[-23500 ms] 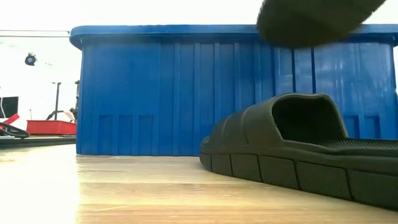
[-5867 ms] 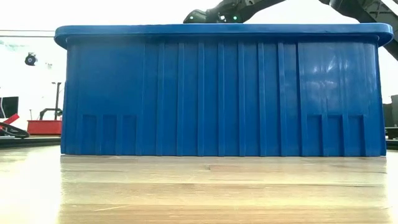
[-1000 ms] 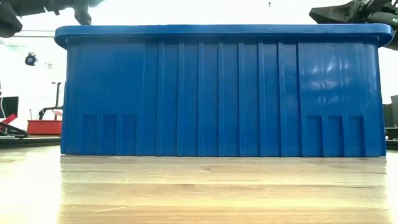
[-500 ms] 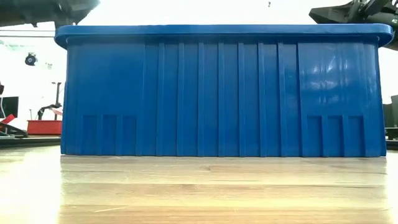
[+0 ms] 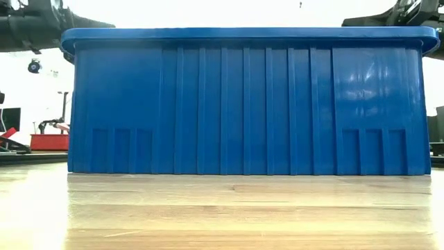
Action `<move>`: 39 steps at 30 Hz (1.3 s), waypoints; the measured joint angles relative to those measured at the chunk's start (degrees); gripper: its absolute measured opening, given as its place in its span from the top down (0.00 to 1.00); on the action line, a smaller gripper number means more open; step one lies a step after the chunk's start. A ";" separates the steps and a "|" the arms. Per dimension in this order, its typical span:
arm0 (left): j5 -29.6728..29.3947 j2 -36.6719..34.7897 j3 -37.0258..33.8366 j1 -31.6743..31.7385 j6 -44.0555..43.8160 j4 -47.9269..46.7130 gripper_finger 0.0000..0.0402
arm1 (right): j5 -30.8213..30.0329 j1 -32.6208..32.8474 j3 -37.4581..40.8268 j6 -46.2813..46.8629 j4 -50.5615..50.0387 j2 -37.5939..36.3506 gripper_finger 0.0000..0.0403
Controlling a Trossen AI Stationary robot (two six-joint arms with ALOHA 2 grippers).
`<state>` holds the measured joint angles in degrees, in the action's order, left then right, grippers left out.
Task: Pick and place slides into bin
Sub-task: Return to Home Position
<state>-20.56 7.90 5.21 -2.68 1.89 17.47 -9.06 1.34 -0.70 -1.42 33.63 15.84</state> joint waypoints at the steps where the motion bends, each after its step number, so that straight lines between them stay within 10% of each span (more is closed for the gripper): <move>1: 0.34 -0.21 0.27 0.00 -0.04 -1.91 1.00 | -0.02 -0.02 -0.03 1.75 -0.31 -0.03 0.98; 13: 2.74 -6.31 3.23 0.02 -5.68 -17.78 1.00 | -4.04 -0.26 -2.89 -0.10 -2.66 -1.90 0.98; 22: 2.44 -5.32 2.91 0.04 -6.03 -17.90 1.00 | 0.65 -0.26 -25.44 10.76 -57.56 -6.15 0.98; 39: 0.20 -6.28 3.17 0.04 -5.90 -17.74 1.00 | 1.58 -0.24 -4.39 7.51 -18.18 -15.36 0.98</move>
<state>-20.36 1.62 8.38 -2.63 -4.01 -0.27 -7.48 1.10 -5.09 6.08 15.45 0.48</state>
